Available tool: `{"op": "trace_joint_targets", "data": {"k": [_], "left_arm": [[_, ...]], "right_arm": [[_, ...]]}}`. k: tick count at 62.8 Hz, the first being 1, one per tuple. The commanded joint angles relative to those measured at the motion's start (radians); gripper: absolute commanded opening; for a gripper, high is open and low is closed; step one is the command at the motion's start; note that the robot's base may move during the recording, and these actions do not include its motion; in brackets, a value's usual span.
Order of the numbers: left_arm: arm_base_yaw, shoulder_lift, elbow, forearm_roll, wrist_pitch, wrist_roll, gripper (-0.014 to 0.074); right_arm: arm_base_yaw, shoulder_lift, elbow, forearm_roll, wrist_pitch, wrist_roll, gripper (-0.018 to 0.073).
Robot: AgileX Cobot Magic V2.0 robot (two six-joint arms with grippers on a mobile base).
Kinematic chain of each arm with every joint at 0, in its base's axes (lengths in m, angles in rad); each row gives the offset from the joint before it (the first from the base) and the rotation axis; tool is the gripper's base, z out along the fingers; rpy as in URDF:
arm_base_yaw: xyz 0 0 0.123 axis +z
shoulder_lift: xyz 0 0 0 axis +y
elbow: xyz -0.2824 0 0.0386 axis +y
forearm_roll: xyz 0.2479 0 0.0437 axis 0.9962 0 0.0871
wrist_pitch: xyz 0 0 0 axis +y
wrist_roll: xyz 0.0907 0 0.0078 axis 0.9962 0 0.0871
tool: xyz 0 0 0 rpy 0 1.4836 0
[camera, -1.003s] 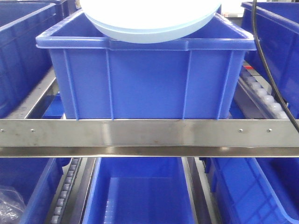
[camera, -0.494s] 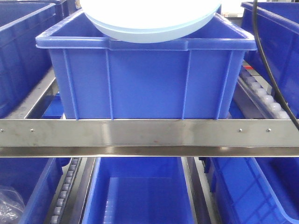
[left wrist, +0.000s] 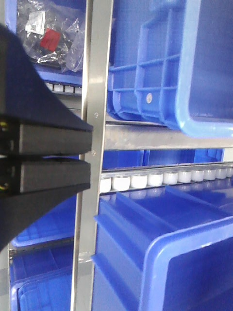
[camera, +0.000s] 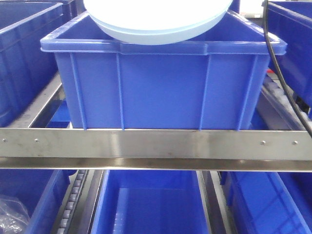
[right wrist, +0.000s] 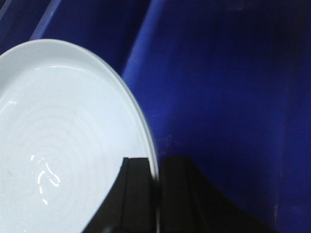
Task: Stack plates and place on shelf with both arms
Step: 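Position the held plates above the blue bin on the shelf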
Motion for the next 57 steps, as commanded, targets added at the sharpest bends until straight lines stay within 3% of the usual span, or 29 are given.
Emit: {"op": "trace_joint_targets", "data": {"k": [1, 57], "left_arm": [[0.0, -0.002, -0.028, -0.009, -0.077, -0.005, 0.009], [0.0, -0.002, -0.028, -0.009, -0.077, -0.005, 0.009]], "right_arm": [[0.001, -0.039, -0.034, 0.013, -0.091, -0.004, 0.0033], [0.001, -0.039, -0.034, 0.013, -0.091, -0.004, 0.0033]]}}
